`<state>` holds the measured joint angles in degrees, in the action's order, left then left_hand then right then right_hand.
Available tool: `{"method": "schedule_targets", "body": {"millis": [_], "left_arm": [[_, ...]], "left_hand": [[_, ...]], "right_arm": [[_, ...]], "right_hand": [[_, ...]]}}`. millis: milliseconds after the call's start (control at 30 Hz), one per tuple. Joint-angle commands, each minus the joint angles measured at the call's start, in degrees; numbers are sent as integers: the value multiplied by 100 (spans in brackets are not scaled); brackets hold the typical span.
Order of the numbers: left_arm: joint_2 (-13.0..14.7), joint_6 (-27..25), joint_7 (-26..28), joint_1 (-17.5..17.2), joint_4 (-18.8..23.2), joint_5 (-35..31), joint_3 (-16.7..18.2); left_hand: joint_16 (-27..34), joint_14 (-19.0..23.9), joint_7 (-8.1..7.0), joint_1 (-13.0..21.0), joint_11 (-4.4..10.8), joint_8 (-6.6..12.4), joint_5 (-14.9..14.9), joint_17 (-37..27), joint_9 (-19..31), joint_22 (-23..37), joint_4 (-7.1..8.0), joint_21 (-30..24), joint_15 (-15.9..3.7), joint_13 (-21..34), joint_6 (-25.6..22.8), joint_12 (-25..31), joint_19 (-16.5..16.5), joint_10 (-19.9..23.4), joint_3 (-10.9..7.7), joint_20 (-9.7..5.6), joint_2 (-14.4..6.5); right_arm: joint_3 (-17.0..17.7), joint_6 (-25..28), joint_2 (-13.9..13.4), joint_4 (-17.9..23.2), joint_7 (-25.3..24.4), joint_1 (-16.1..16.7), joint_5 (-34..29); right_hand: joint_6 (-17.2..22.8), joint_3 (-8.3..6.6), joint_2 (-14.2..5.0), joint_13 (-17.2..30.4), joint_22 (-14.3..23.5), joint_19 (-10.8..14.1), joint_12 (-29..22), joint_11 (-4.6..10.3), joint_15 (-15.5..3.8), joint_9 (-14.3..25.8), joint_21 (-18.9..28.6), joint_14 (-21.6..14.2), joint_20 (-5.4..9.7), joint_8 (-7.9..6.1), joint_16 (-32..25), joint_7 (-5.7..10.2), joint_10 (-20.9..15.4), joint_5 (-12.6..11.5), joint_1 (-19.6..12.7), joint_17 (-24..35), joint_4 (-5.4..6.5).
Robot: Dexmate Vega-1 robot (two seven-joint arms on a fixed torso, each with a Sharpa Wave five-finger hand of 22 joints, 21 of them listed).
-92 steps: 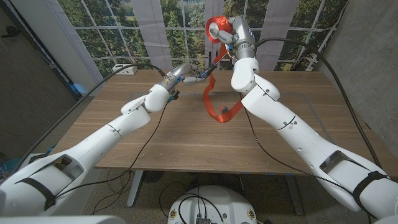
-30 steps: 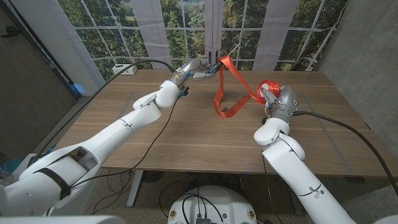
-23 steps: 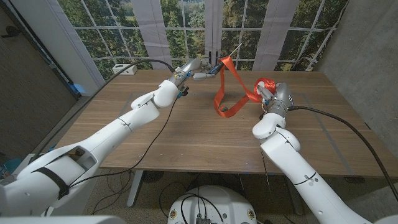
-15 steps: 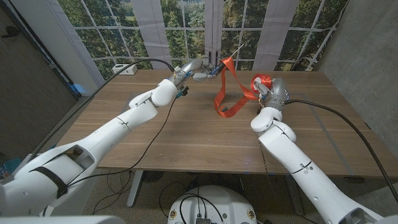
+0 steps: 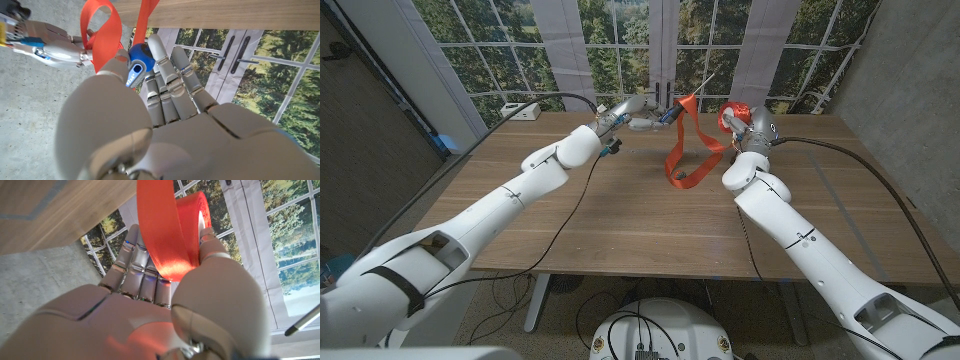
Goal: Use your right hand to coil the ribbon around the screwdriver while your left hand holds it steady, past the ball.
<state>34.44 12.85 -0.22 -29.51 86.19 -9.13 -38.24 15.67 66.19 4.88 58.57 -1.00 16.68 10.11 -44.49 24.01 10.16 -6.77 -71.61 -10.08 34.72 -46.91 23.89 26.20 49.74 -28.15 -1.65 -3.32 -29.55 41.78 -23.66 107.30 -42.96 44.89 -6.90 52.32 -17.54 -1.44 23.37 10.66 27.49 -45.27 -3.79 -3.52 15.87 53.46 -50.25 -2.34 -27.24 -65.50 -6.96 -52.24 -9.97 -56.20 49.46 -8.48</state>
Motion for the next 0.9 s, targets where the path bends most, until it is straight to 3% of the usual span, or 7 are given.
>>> {"method": "schedule_targets", "body": {"millis": [33,400,900], "left_arm": [[8,313,-513,63,-239,475,71],[-19,658,-994,200,-563,807,38],[130,435,-1648,421,-475,791,-112]], "left_hand": [[-5,196,-450,545,966,12,50,-19,250,7,-193,-25,-297,919,-984,-7,-2,985,-530,-28,-535],[-19,164,-461,533,959,1,59,-26,256,7,-184,-16,-298,933,-990,-26,-33,960,-535,-22,-533],[-23,157,-441,527,945,-15,68,-34,267,8,-180,-17,-297,950,-986,-33,-34,978,-542,-21,-537]], "right_arm": [[-297,-152,-93,-532,271,-713,-3],[-367,-284,-110,-848,647,-1137,205],[-474,-310,-285,-826,899,-1532,157]], "right_hand": [[1108,-50,-696,487,8,-41,-513,264,-632,850,32,-141,-5,-694,11,143,-558,-30,-705,5,3],[1094,-47,-706,502,6,-74,-517,266,-658,855,48,-136,14,-692,14,159,-535,-30,-686,5,14],[1080,-58,-712,479,2,-102,-509,274,-661,849,84,-97,29,-682,32,146,-532,-36,-668,41,18]]}}
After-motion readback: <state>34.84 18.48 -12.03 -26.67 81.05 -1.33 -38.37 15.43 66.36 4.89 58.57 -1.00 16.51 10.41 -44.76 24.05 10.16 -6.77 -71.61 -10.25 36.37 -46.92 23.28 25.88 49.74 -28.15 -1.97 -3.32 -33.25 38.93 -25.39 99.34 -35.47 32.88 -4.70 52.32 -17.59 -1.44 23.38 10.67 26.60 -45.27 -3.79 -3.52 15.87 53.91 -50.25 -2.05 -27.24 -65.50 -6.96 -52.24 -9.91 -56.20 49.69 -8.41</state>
